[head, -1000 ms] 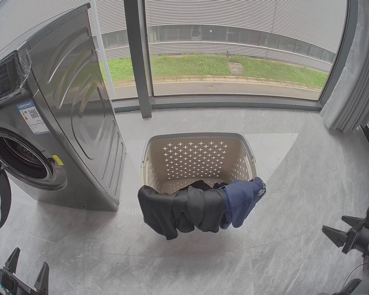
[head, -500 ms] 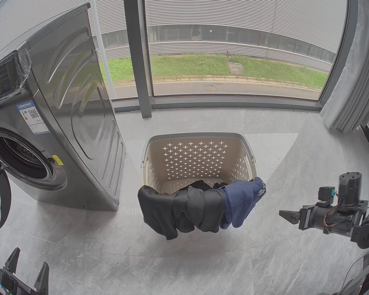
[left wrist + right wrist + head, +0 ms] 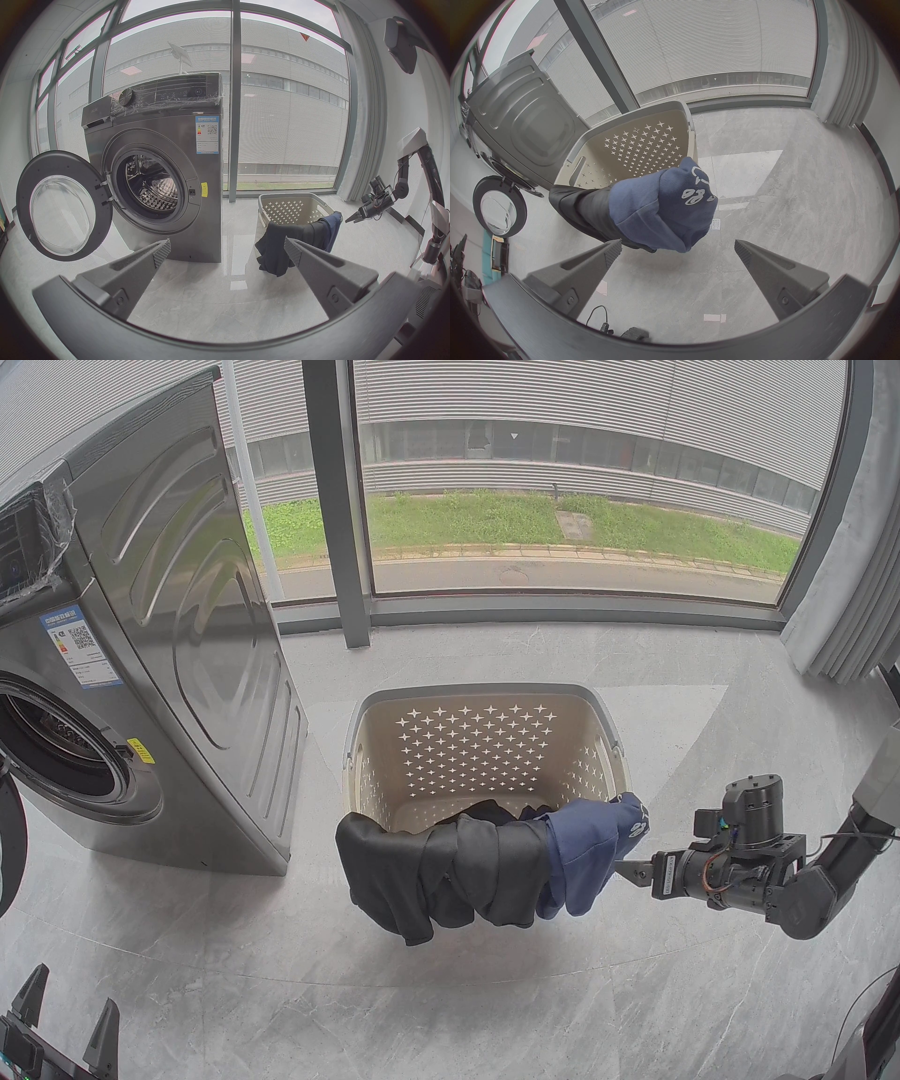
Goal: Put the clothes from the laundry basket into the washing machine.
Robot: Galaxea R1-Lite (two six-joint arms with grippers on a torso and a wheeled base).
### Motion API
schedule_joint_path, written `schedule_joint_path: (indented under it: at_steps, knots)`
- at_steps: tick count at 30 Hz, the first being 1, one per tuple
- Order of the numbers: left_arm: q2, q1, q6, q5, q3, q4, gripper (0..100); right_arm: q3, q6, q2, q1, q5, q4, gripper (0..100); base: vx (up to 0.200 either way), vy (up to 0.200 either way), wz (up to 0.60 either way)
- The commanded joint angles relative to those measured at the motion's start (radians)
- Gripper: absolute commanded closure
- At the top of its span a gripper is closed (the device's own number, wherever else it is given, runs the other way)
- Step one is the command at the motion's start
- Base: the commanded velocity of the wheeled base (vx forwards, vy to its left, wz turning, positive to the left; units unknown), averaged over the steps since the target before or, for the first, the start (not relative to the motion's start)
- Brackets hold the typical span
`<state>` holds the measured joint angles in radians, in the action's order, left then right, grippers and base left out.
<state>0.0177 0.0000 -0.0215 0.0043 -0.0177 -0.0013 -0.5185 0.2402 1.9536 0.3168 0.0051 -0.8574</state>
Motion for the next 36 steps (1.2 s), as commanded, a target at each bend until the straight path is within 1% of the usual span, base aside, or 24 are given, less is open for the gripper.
schedule_joint_path:
  at_steps: [1, 7, 13, 15, 16, 22, 27, 28, 36]
  knots:
    - [-0.018, 0.000, -0.002, 0.000, 0.018, 0.000, 0, -0.055, 0.002, 0.091, 0.004, -0.001, -0.002, 0, 0.000, 0.000, 0.00]
    - [-0.018, 0.000, -0.002, 0.000, 0.018, 0.000, 0, -0.101, 0.014, 0.128, 0.004, -0.002, -0.003, 0, 0.000, 0.000, 0.00]
    - [-0.018, 0.000, -0.002, 0.000, 0.018, 0.000, 0, -0.150, 0.014, 0.191, -0.002, -0.004, -0.012, 0, 0.000, 0.000, 0.00]
    - [-0.018, 0.000, -0.002, 0.000, 0.018, 0.000, 0, -0.152, 0.014, 0.192, -0.002, -0.004, -0.014, 0, 0.000, 0.000, 0.00]
    - [-0.018, 0.000, -0.002, -0.001, 0.018, 0.000, 0, -0.178, 0.013, 0.226, 0.002, -0.004, -0.032, 0, 0.000, 0.000, 0.00]
    - [-0.018, 0.000, -0.002, -0.001, 0.018, 0.000, 0, -0.248, 0.014, 0.283, 0.004, -0.005, -0.037, 0, 0.000, 0.000, 0.00]
    - [-0.018, 0.000, -0.003, -0.001, 0.018, 0.000, 0, -0.281, 0.014, 0.307, 0.004, -0.005, -0.038, 0, 0.000, 0.000, 0.00]
    - [-0.018, 0.000, -0.003, -0.001, 0.018, 0.000, 0, -0.281, 0.014, 0.307, 0.004, -0.005, -0.040, 100, 0.000, 0.000, 0.00]
    - [-0.018, 0.000, -0.003, -0.001, 0.018, 0.000, 0, -0.256, 0.013, 0.295, 0.016, -0.004, -0.074, 100, 0.000, 0.000, 0.00]
